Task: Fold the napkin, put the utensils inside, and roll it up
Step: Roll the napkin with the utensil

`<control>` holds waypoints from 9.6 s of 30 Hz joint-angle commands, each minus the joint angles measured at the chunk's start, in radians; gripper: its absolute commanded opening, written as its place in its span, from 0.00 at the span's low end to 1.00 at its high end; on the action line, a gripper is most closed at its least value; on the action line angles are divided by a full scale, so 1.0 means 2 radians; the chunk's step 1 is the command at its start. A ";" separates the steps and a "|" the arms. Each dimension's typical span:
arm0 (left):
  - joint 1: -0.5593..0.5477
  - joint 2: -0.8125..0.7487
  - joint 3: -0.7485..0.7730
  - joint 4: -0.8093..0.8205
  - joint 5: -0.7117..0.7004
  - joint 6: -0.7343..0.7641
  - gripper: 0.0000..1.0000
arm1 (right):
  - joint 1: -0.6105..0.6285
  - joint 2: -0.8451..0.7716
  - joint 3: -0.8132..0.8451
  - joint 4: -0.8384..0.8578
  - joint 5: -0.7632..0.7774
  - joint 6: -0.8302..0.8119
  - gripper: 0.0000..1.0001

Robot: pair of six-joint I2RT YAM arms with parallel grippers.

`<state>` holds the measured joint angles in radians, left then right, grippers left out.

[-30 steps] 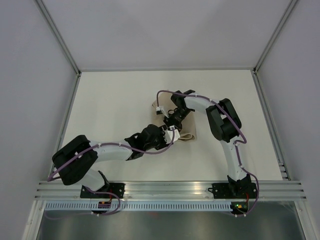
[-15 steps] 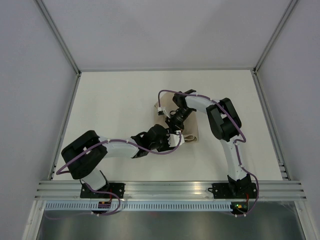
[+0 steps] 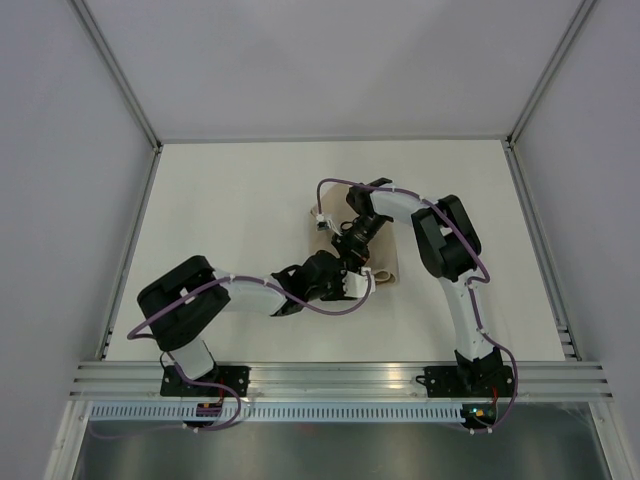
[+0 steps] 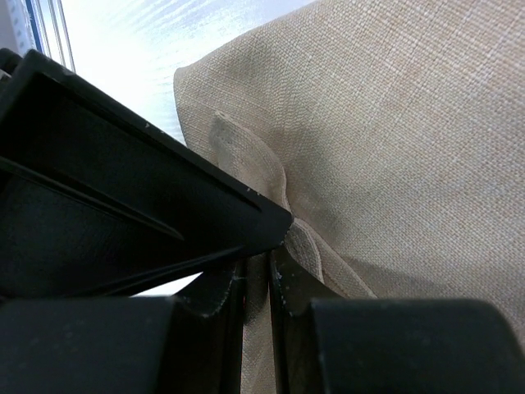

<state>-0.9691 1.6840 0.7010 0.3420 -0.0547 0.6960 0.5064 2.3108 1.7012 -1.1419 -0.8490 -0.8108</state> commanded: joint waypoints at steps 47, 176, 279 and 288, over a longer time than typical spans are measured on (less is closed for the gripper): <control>-0.005 0.091 0.170 -0.261 0.086 -0.079 0.02 | -0.068 -0.060 0.018 0.006 0.008 -0.005 0.59; 0.270 0.073 0.250 -0.217 0.328 -0.473 0.29 | -0.078 -0.025 -0.071 -0.085 0.023 -0.298 0.11; -0.013 0.124 0.152 -0.166 0.068 -0.134 0.02 | -0.083 0.104 0.092 -0.155 0.017 -0.176 0.14; 0.034 0.136 0.192 -0.238 0.167 -0.171 0.02 | -0.085 0.045 0.076 -0.117 -0.002 -0.148 0.43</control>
<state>-0.9253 1.8919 1.0779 0.0132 0.1589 0.4232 0.3408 2.4546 1.8633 -1.5307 -0.8700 -1.0904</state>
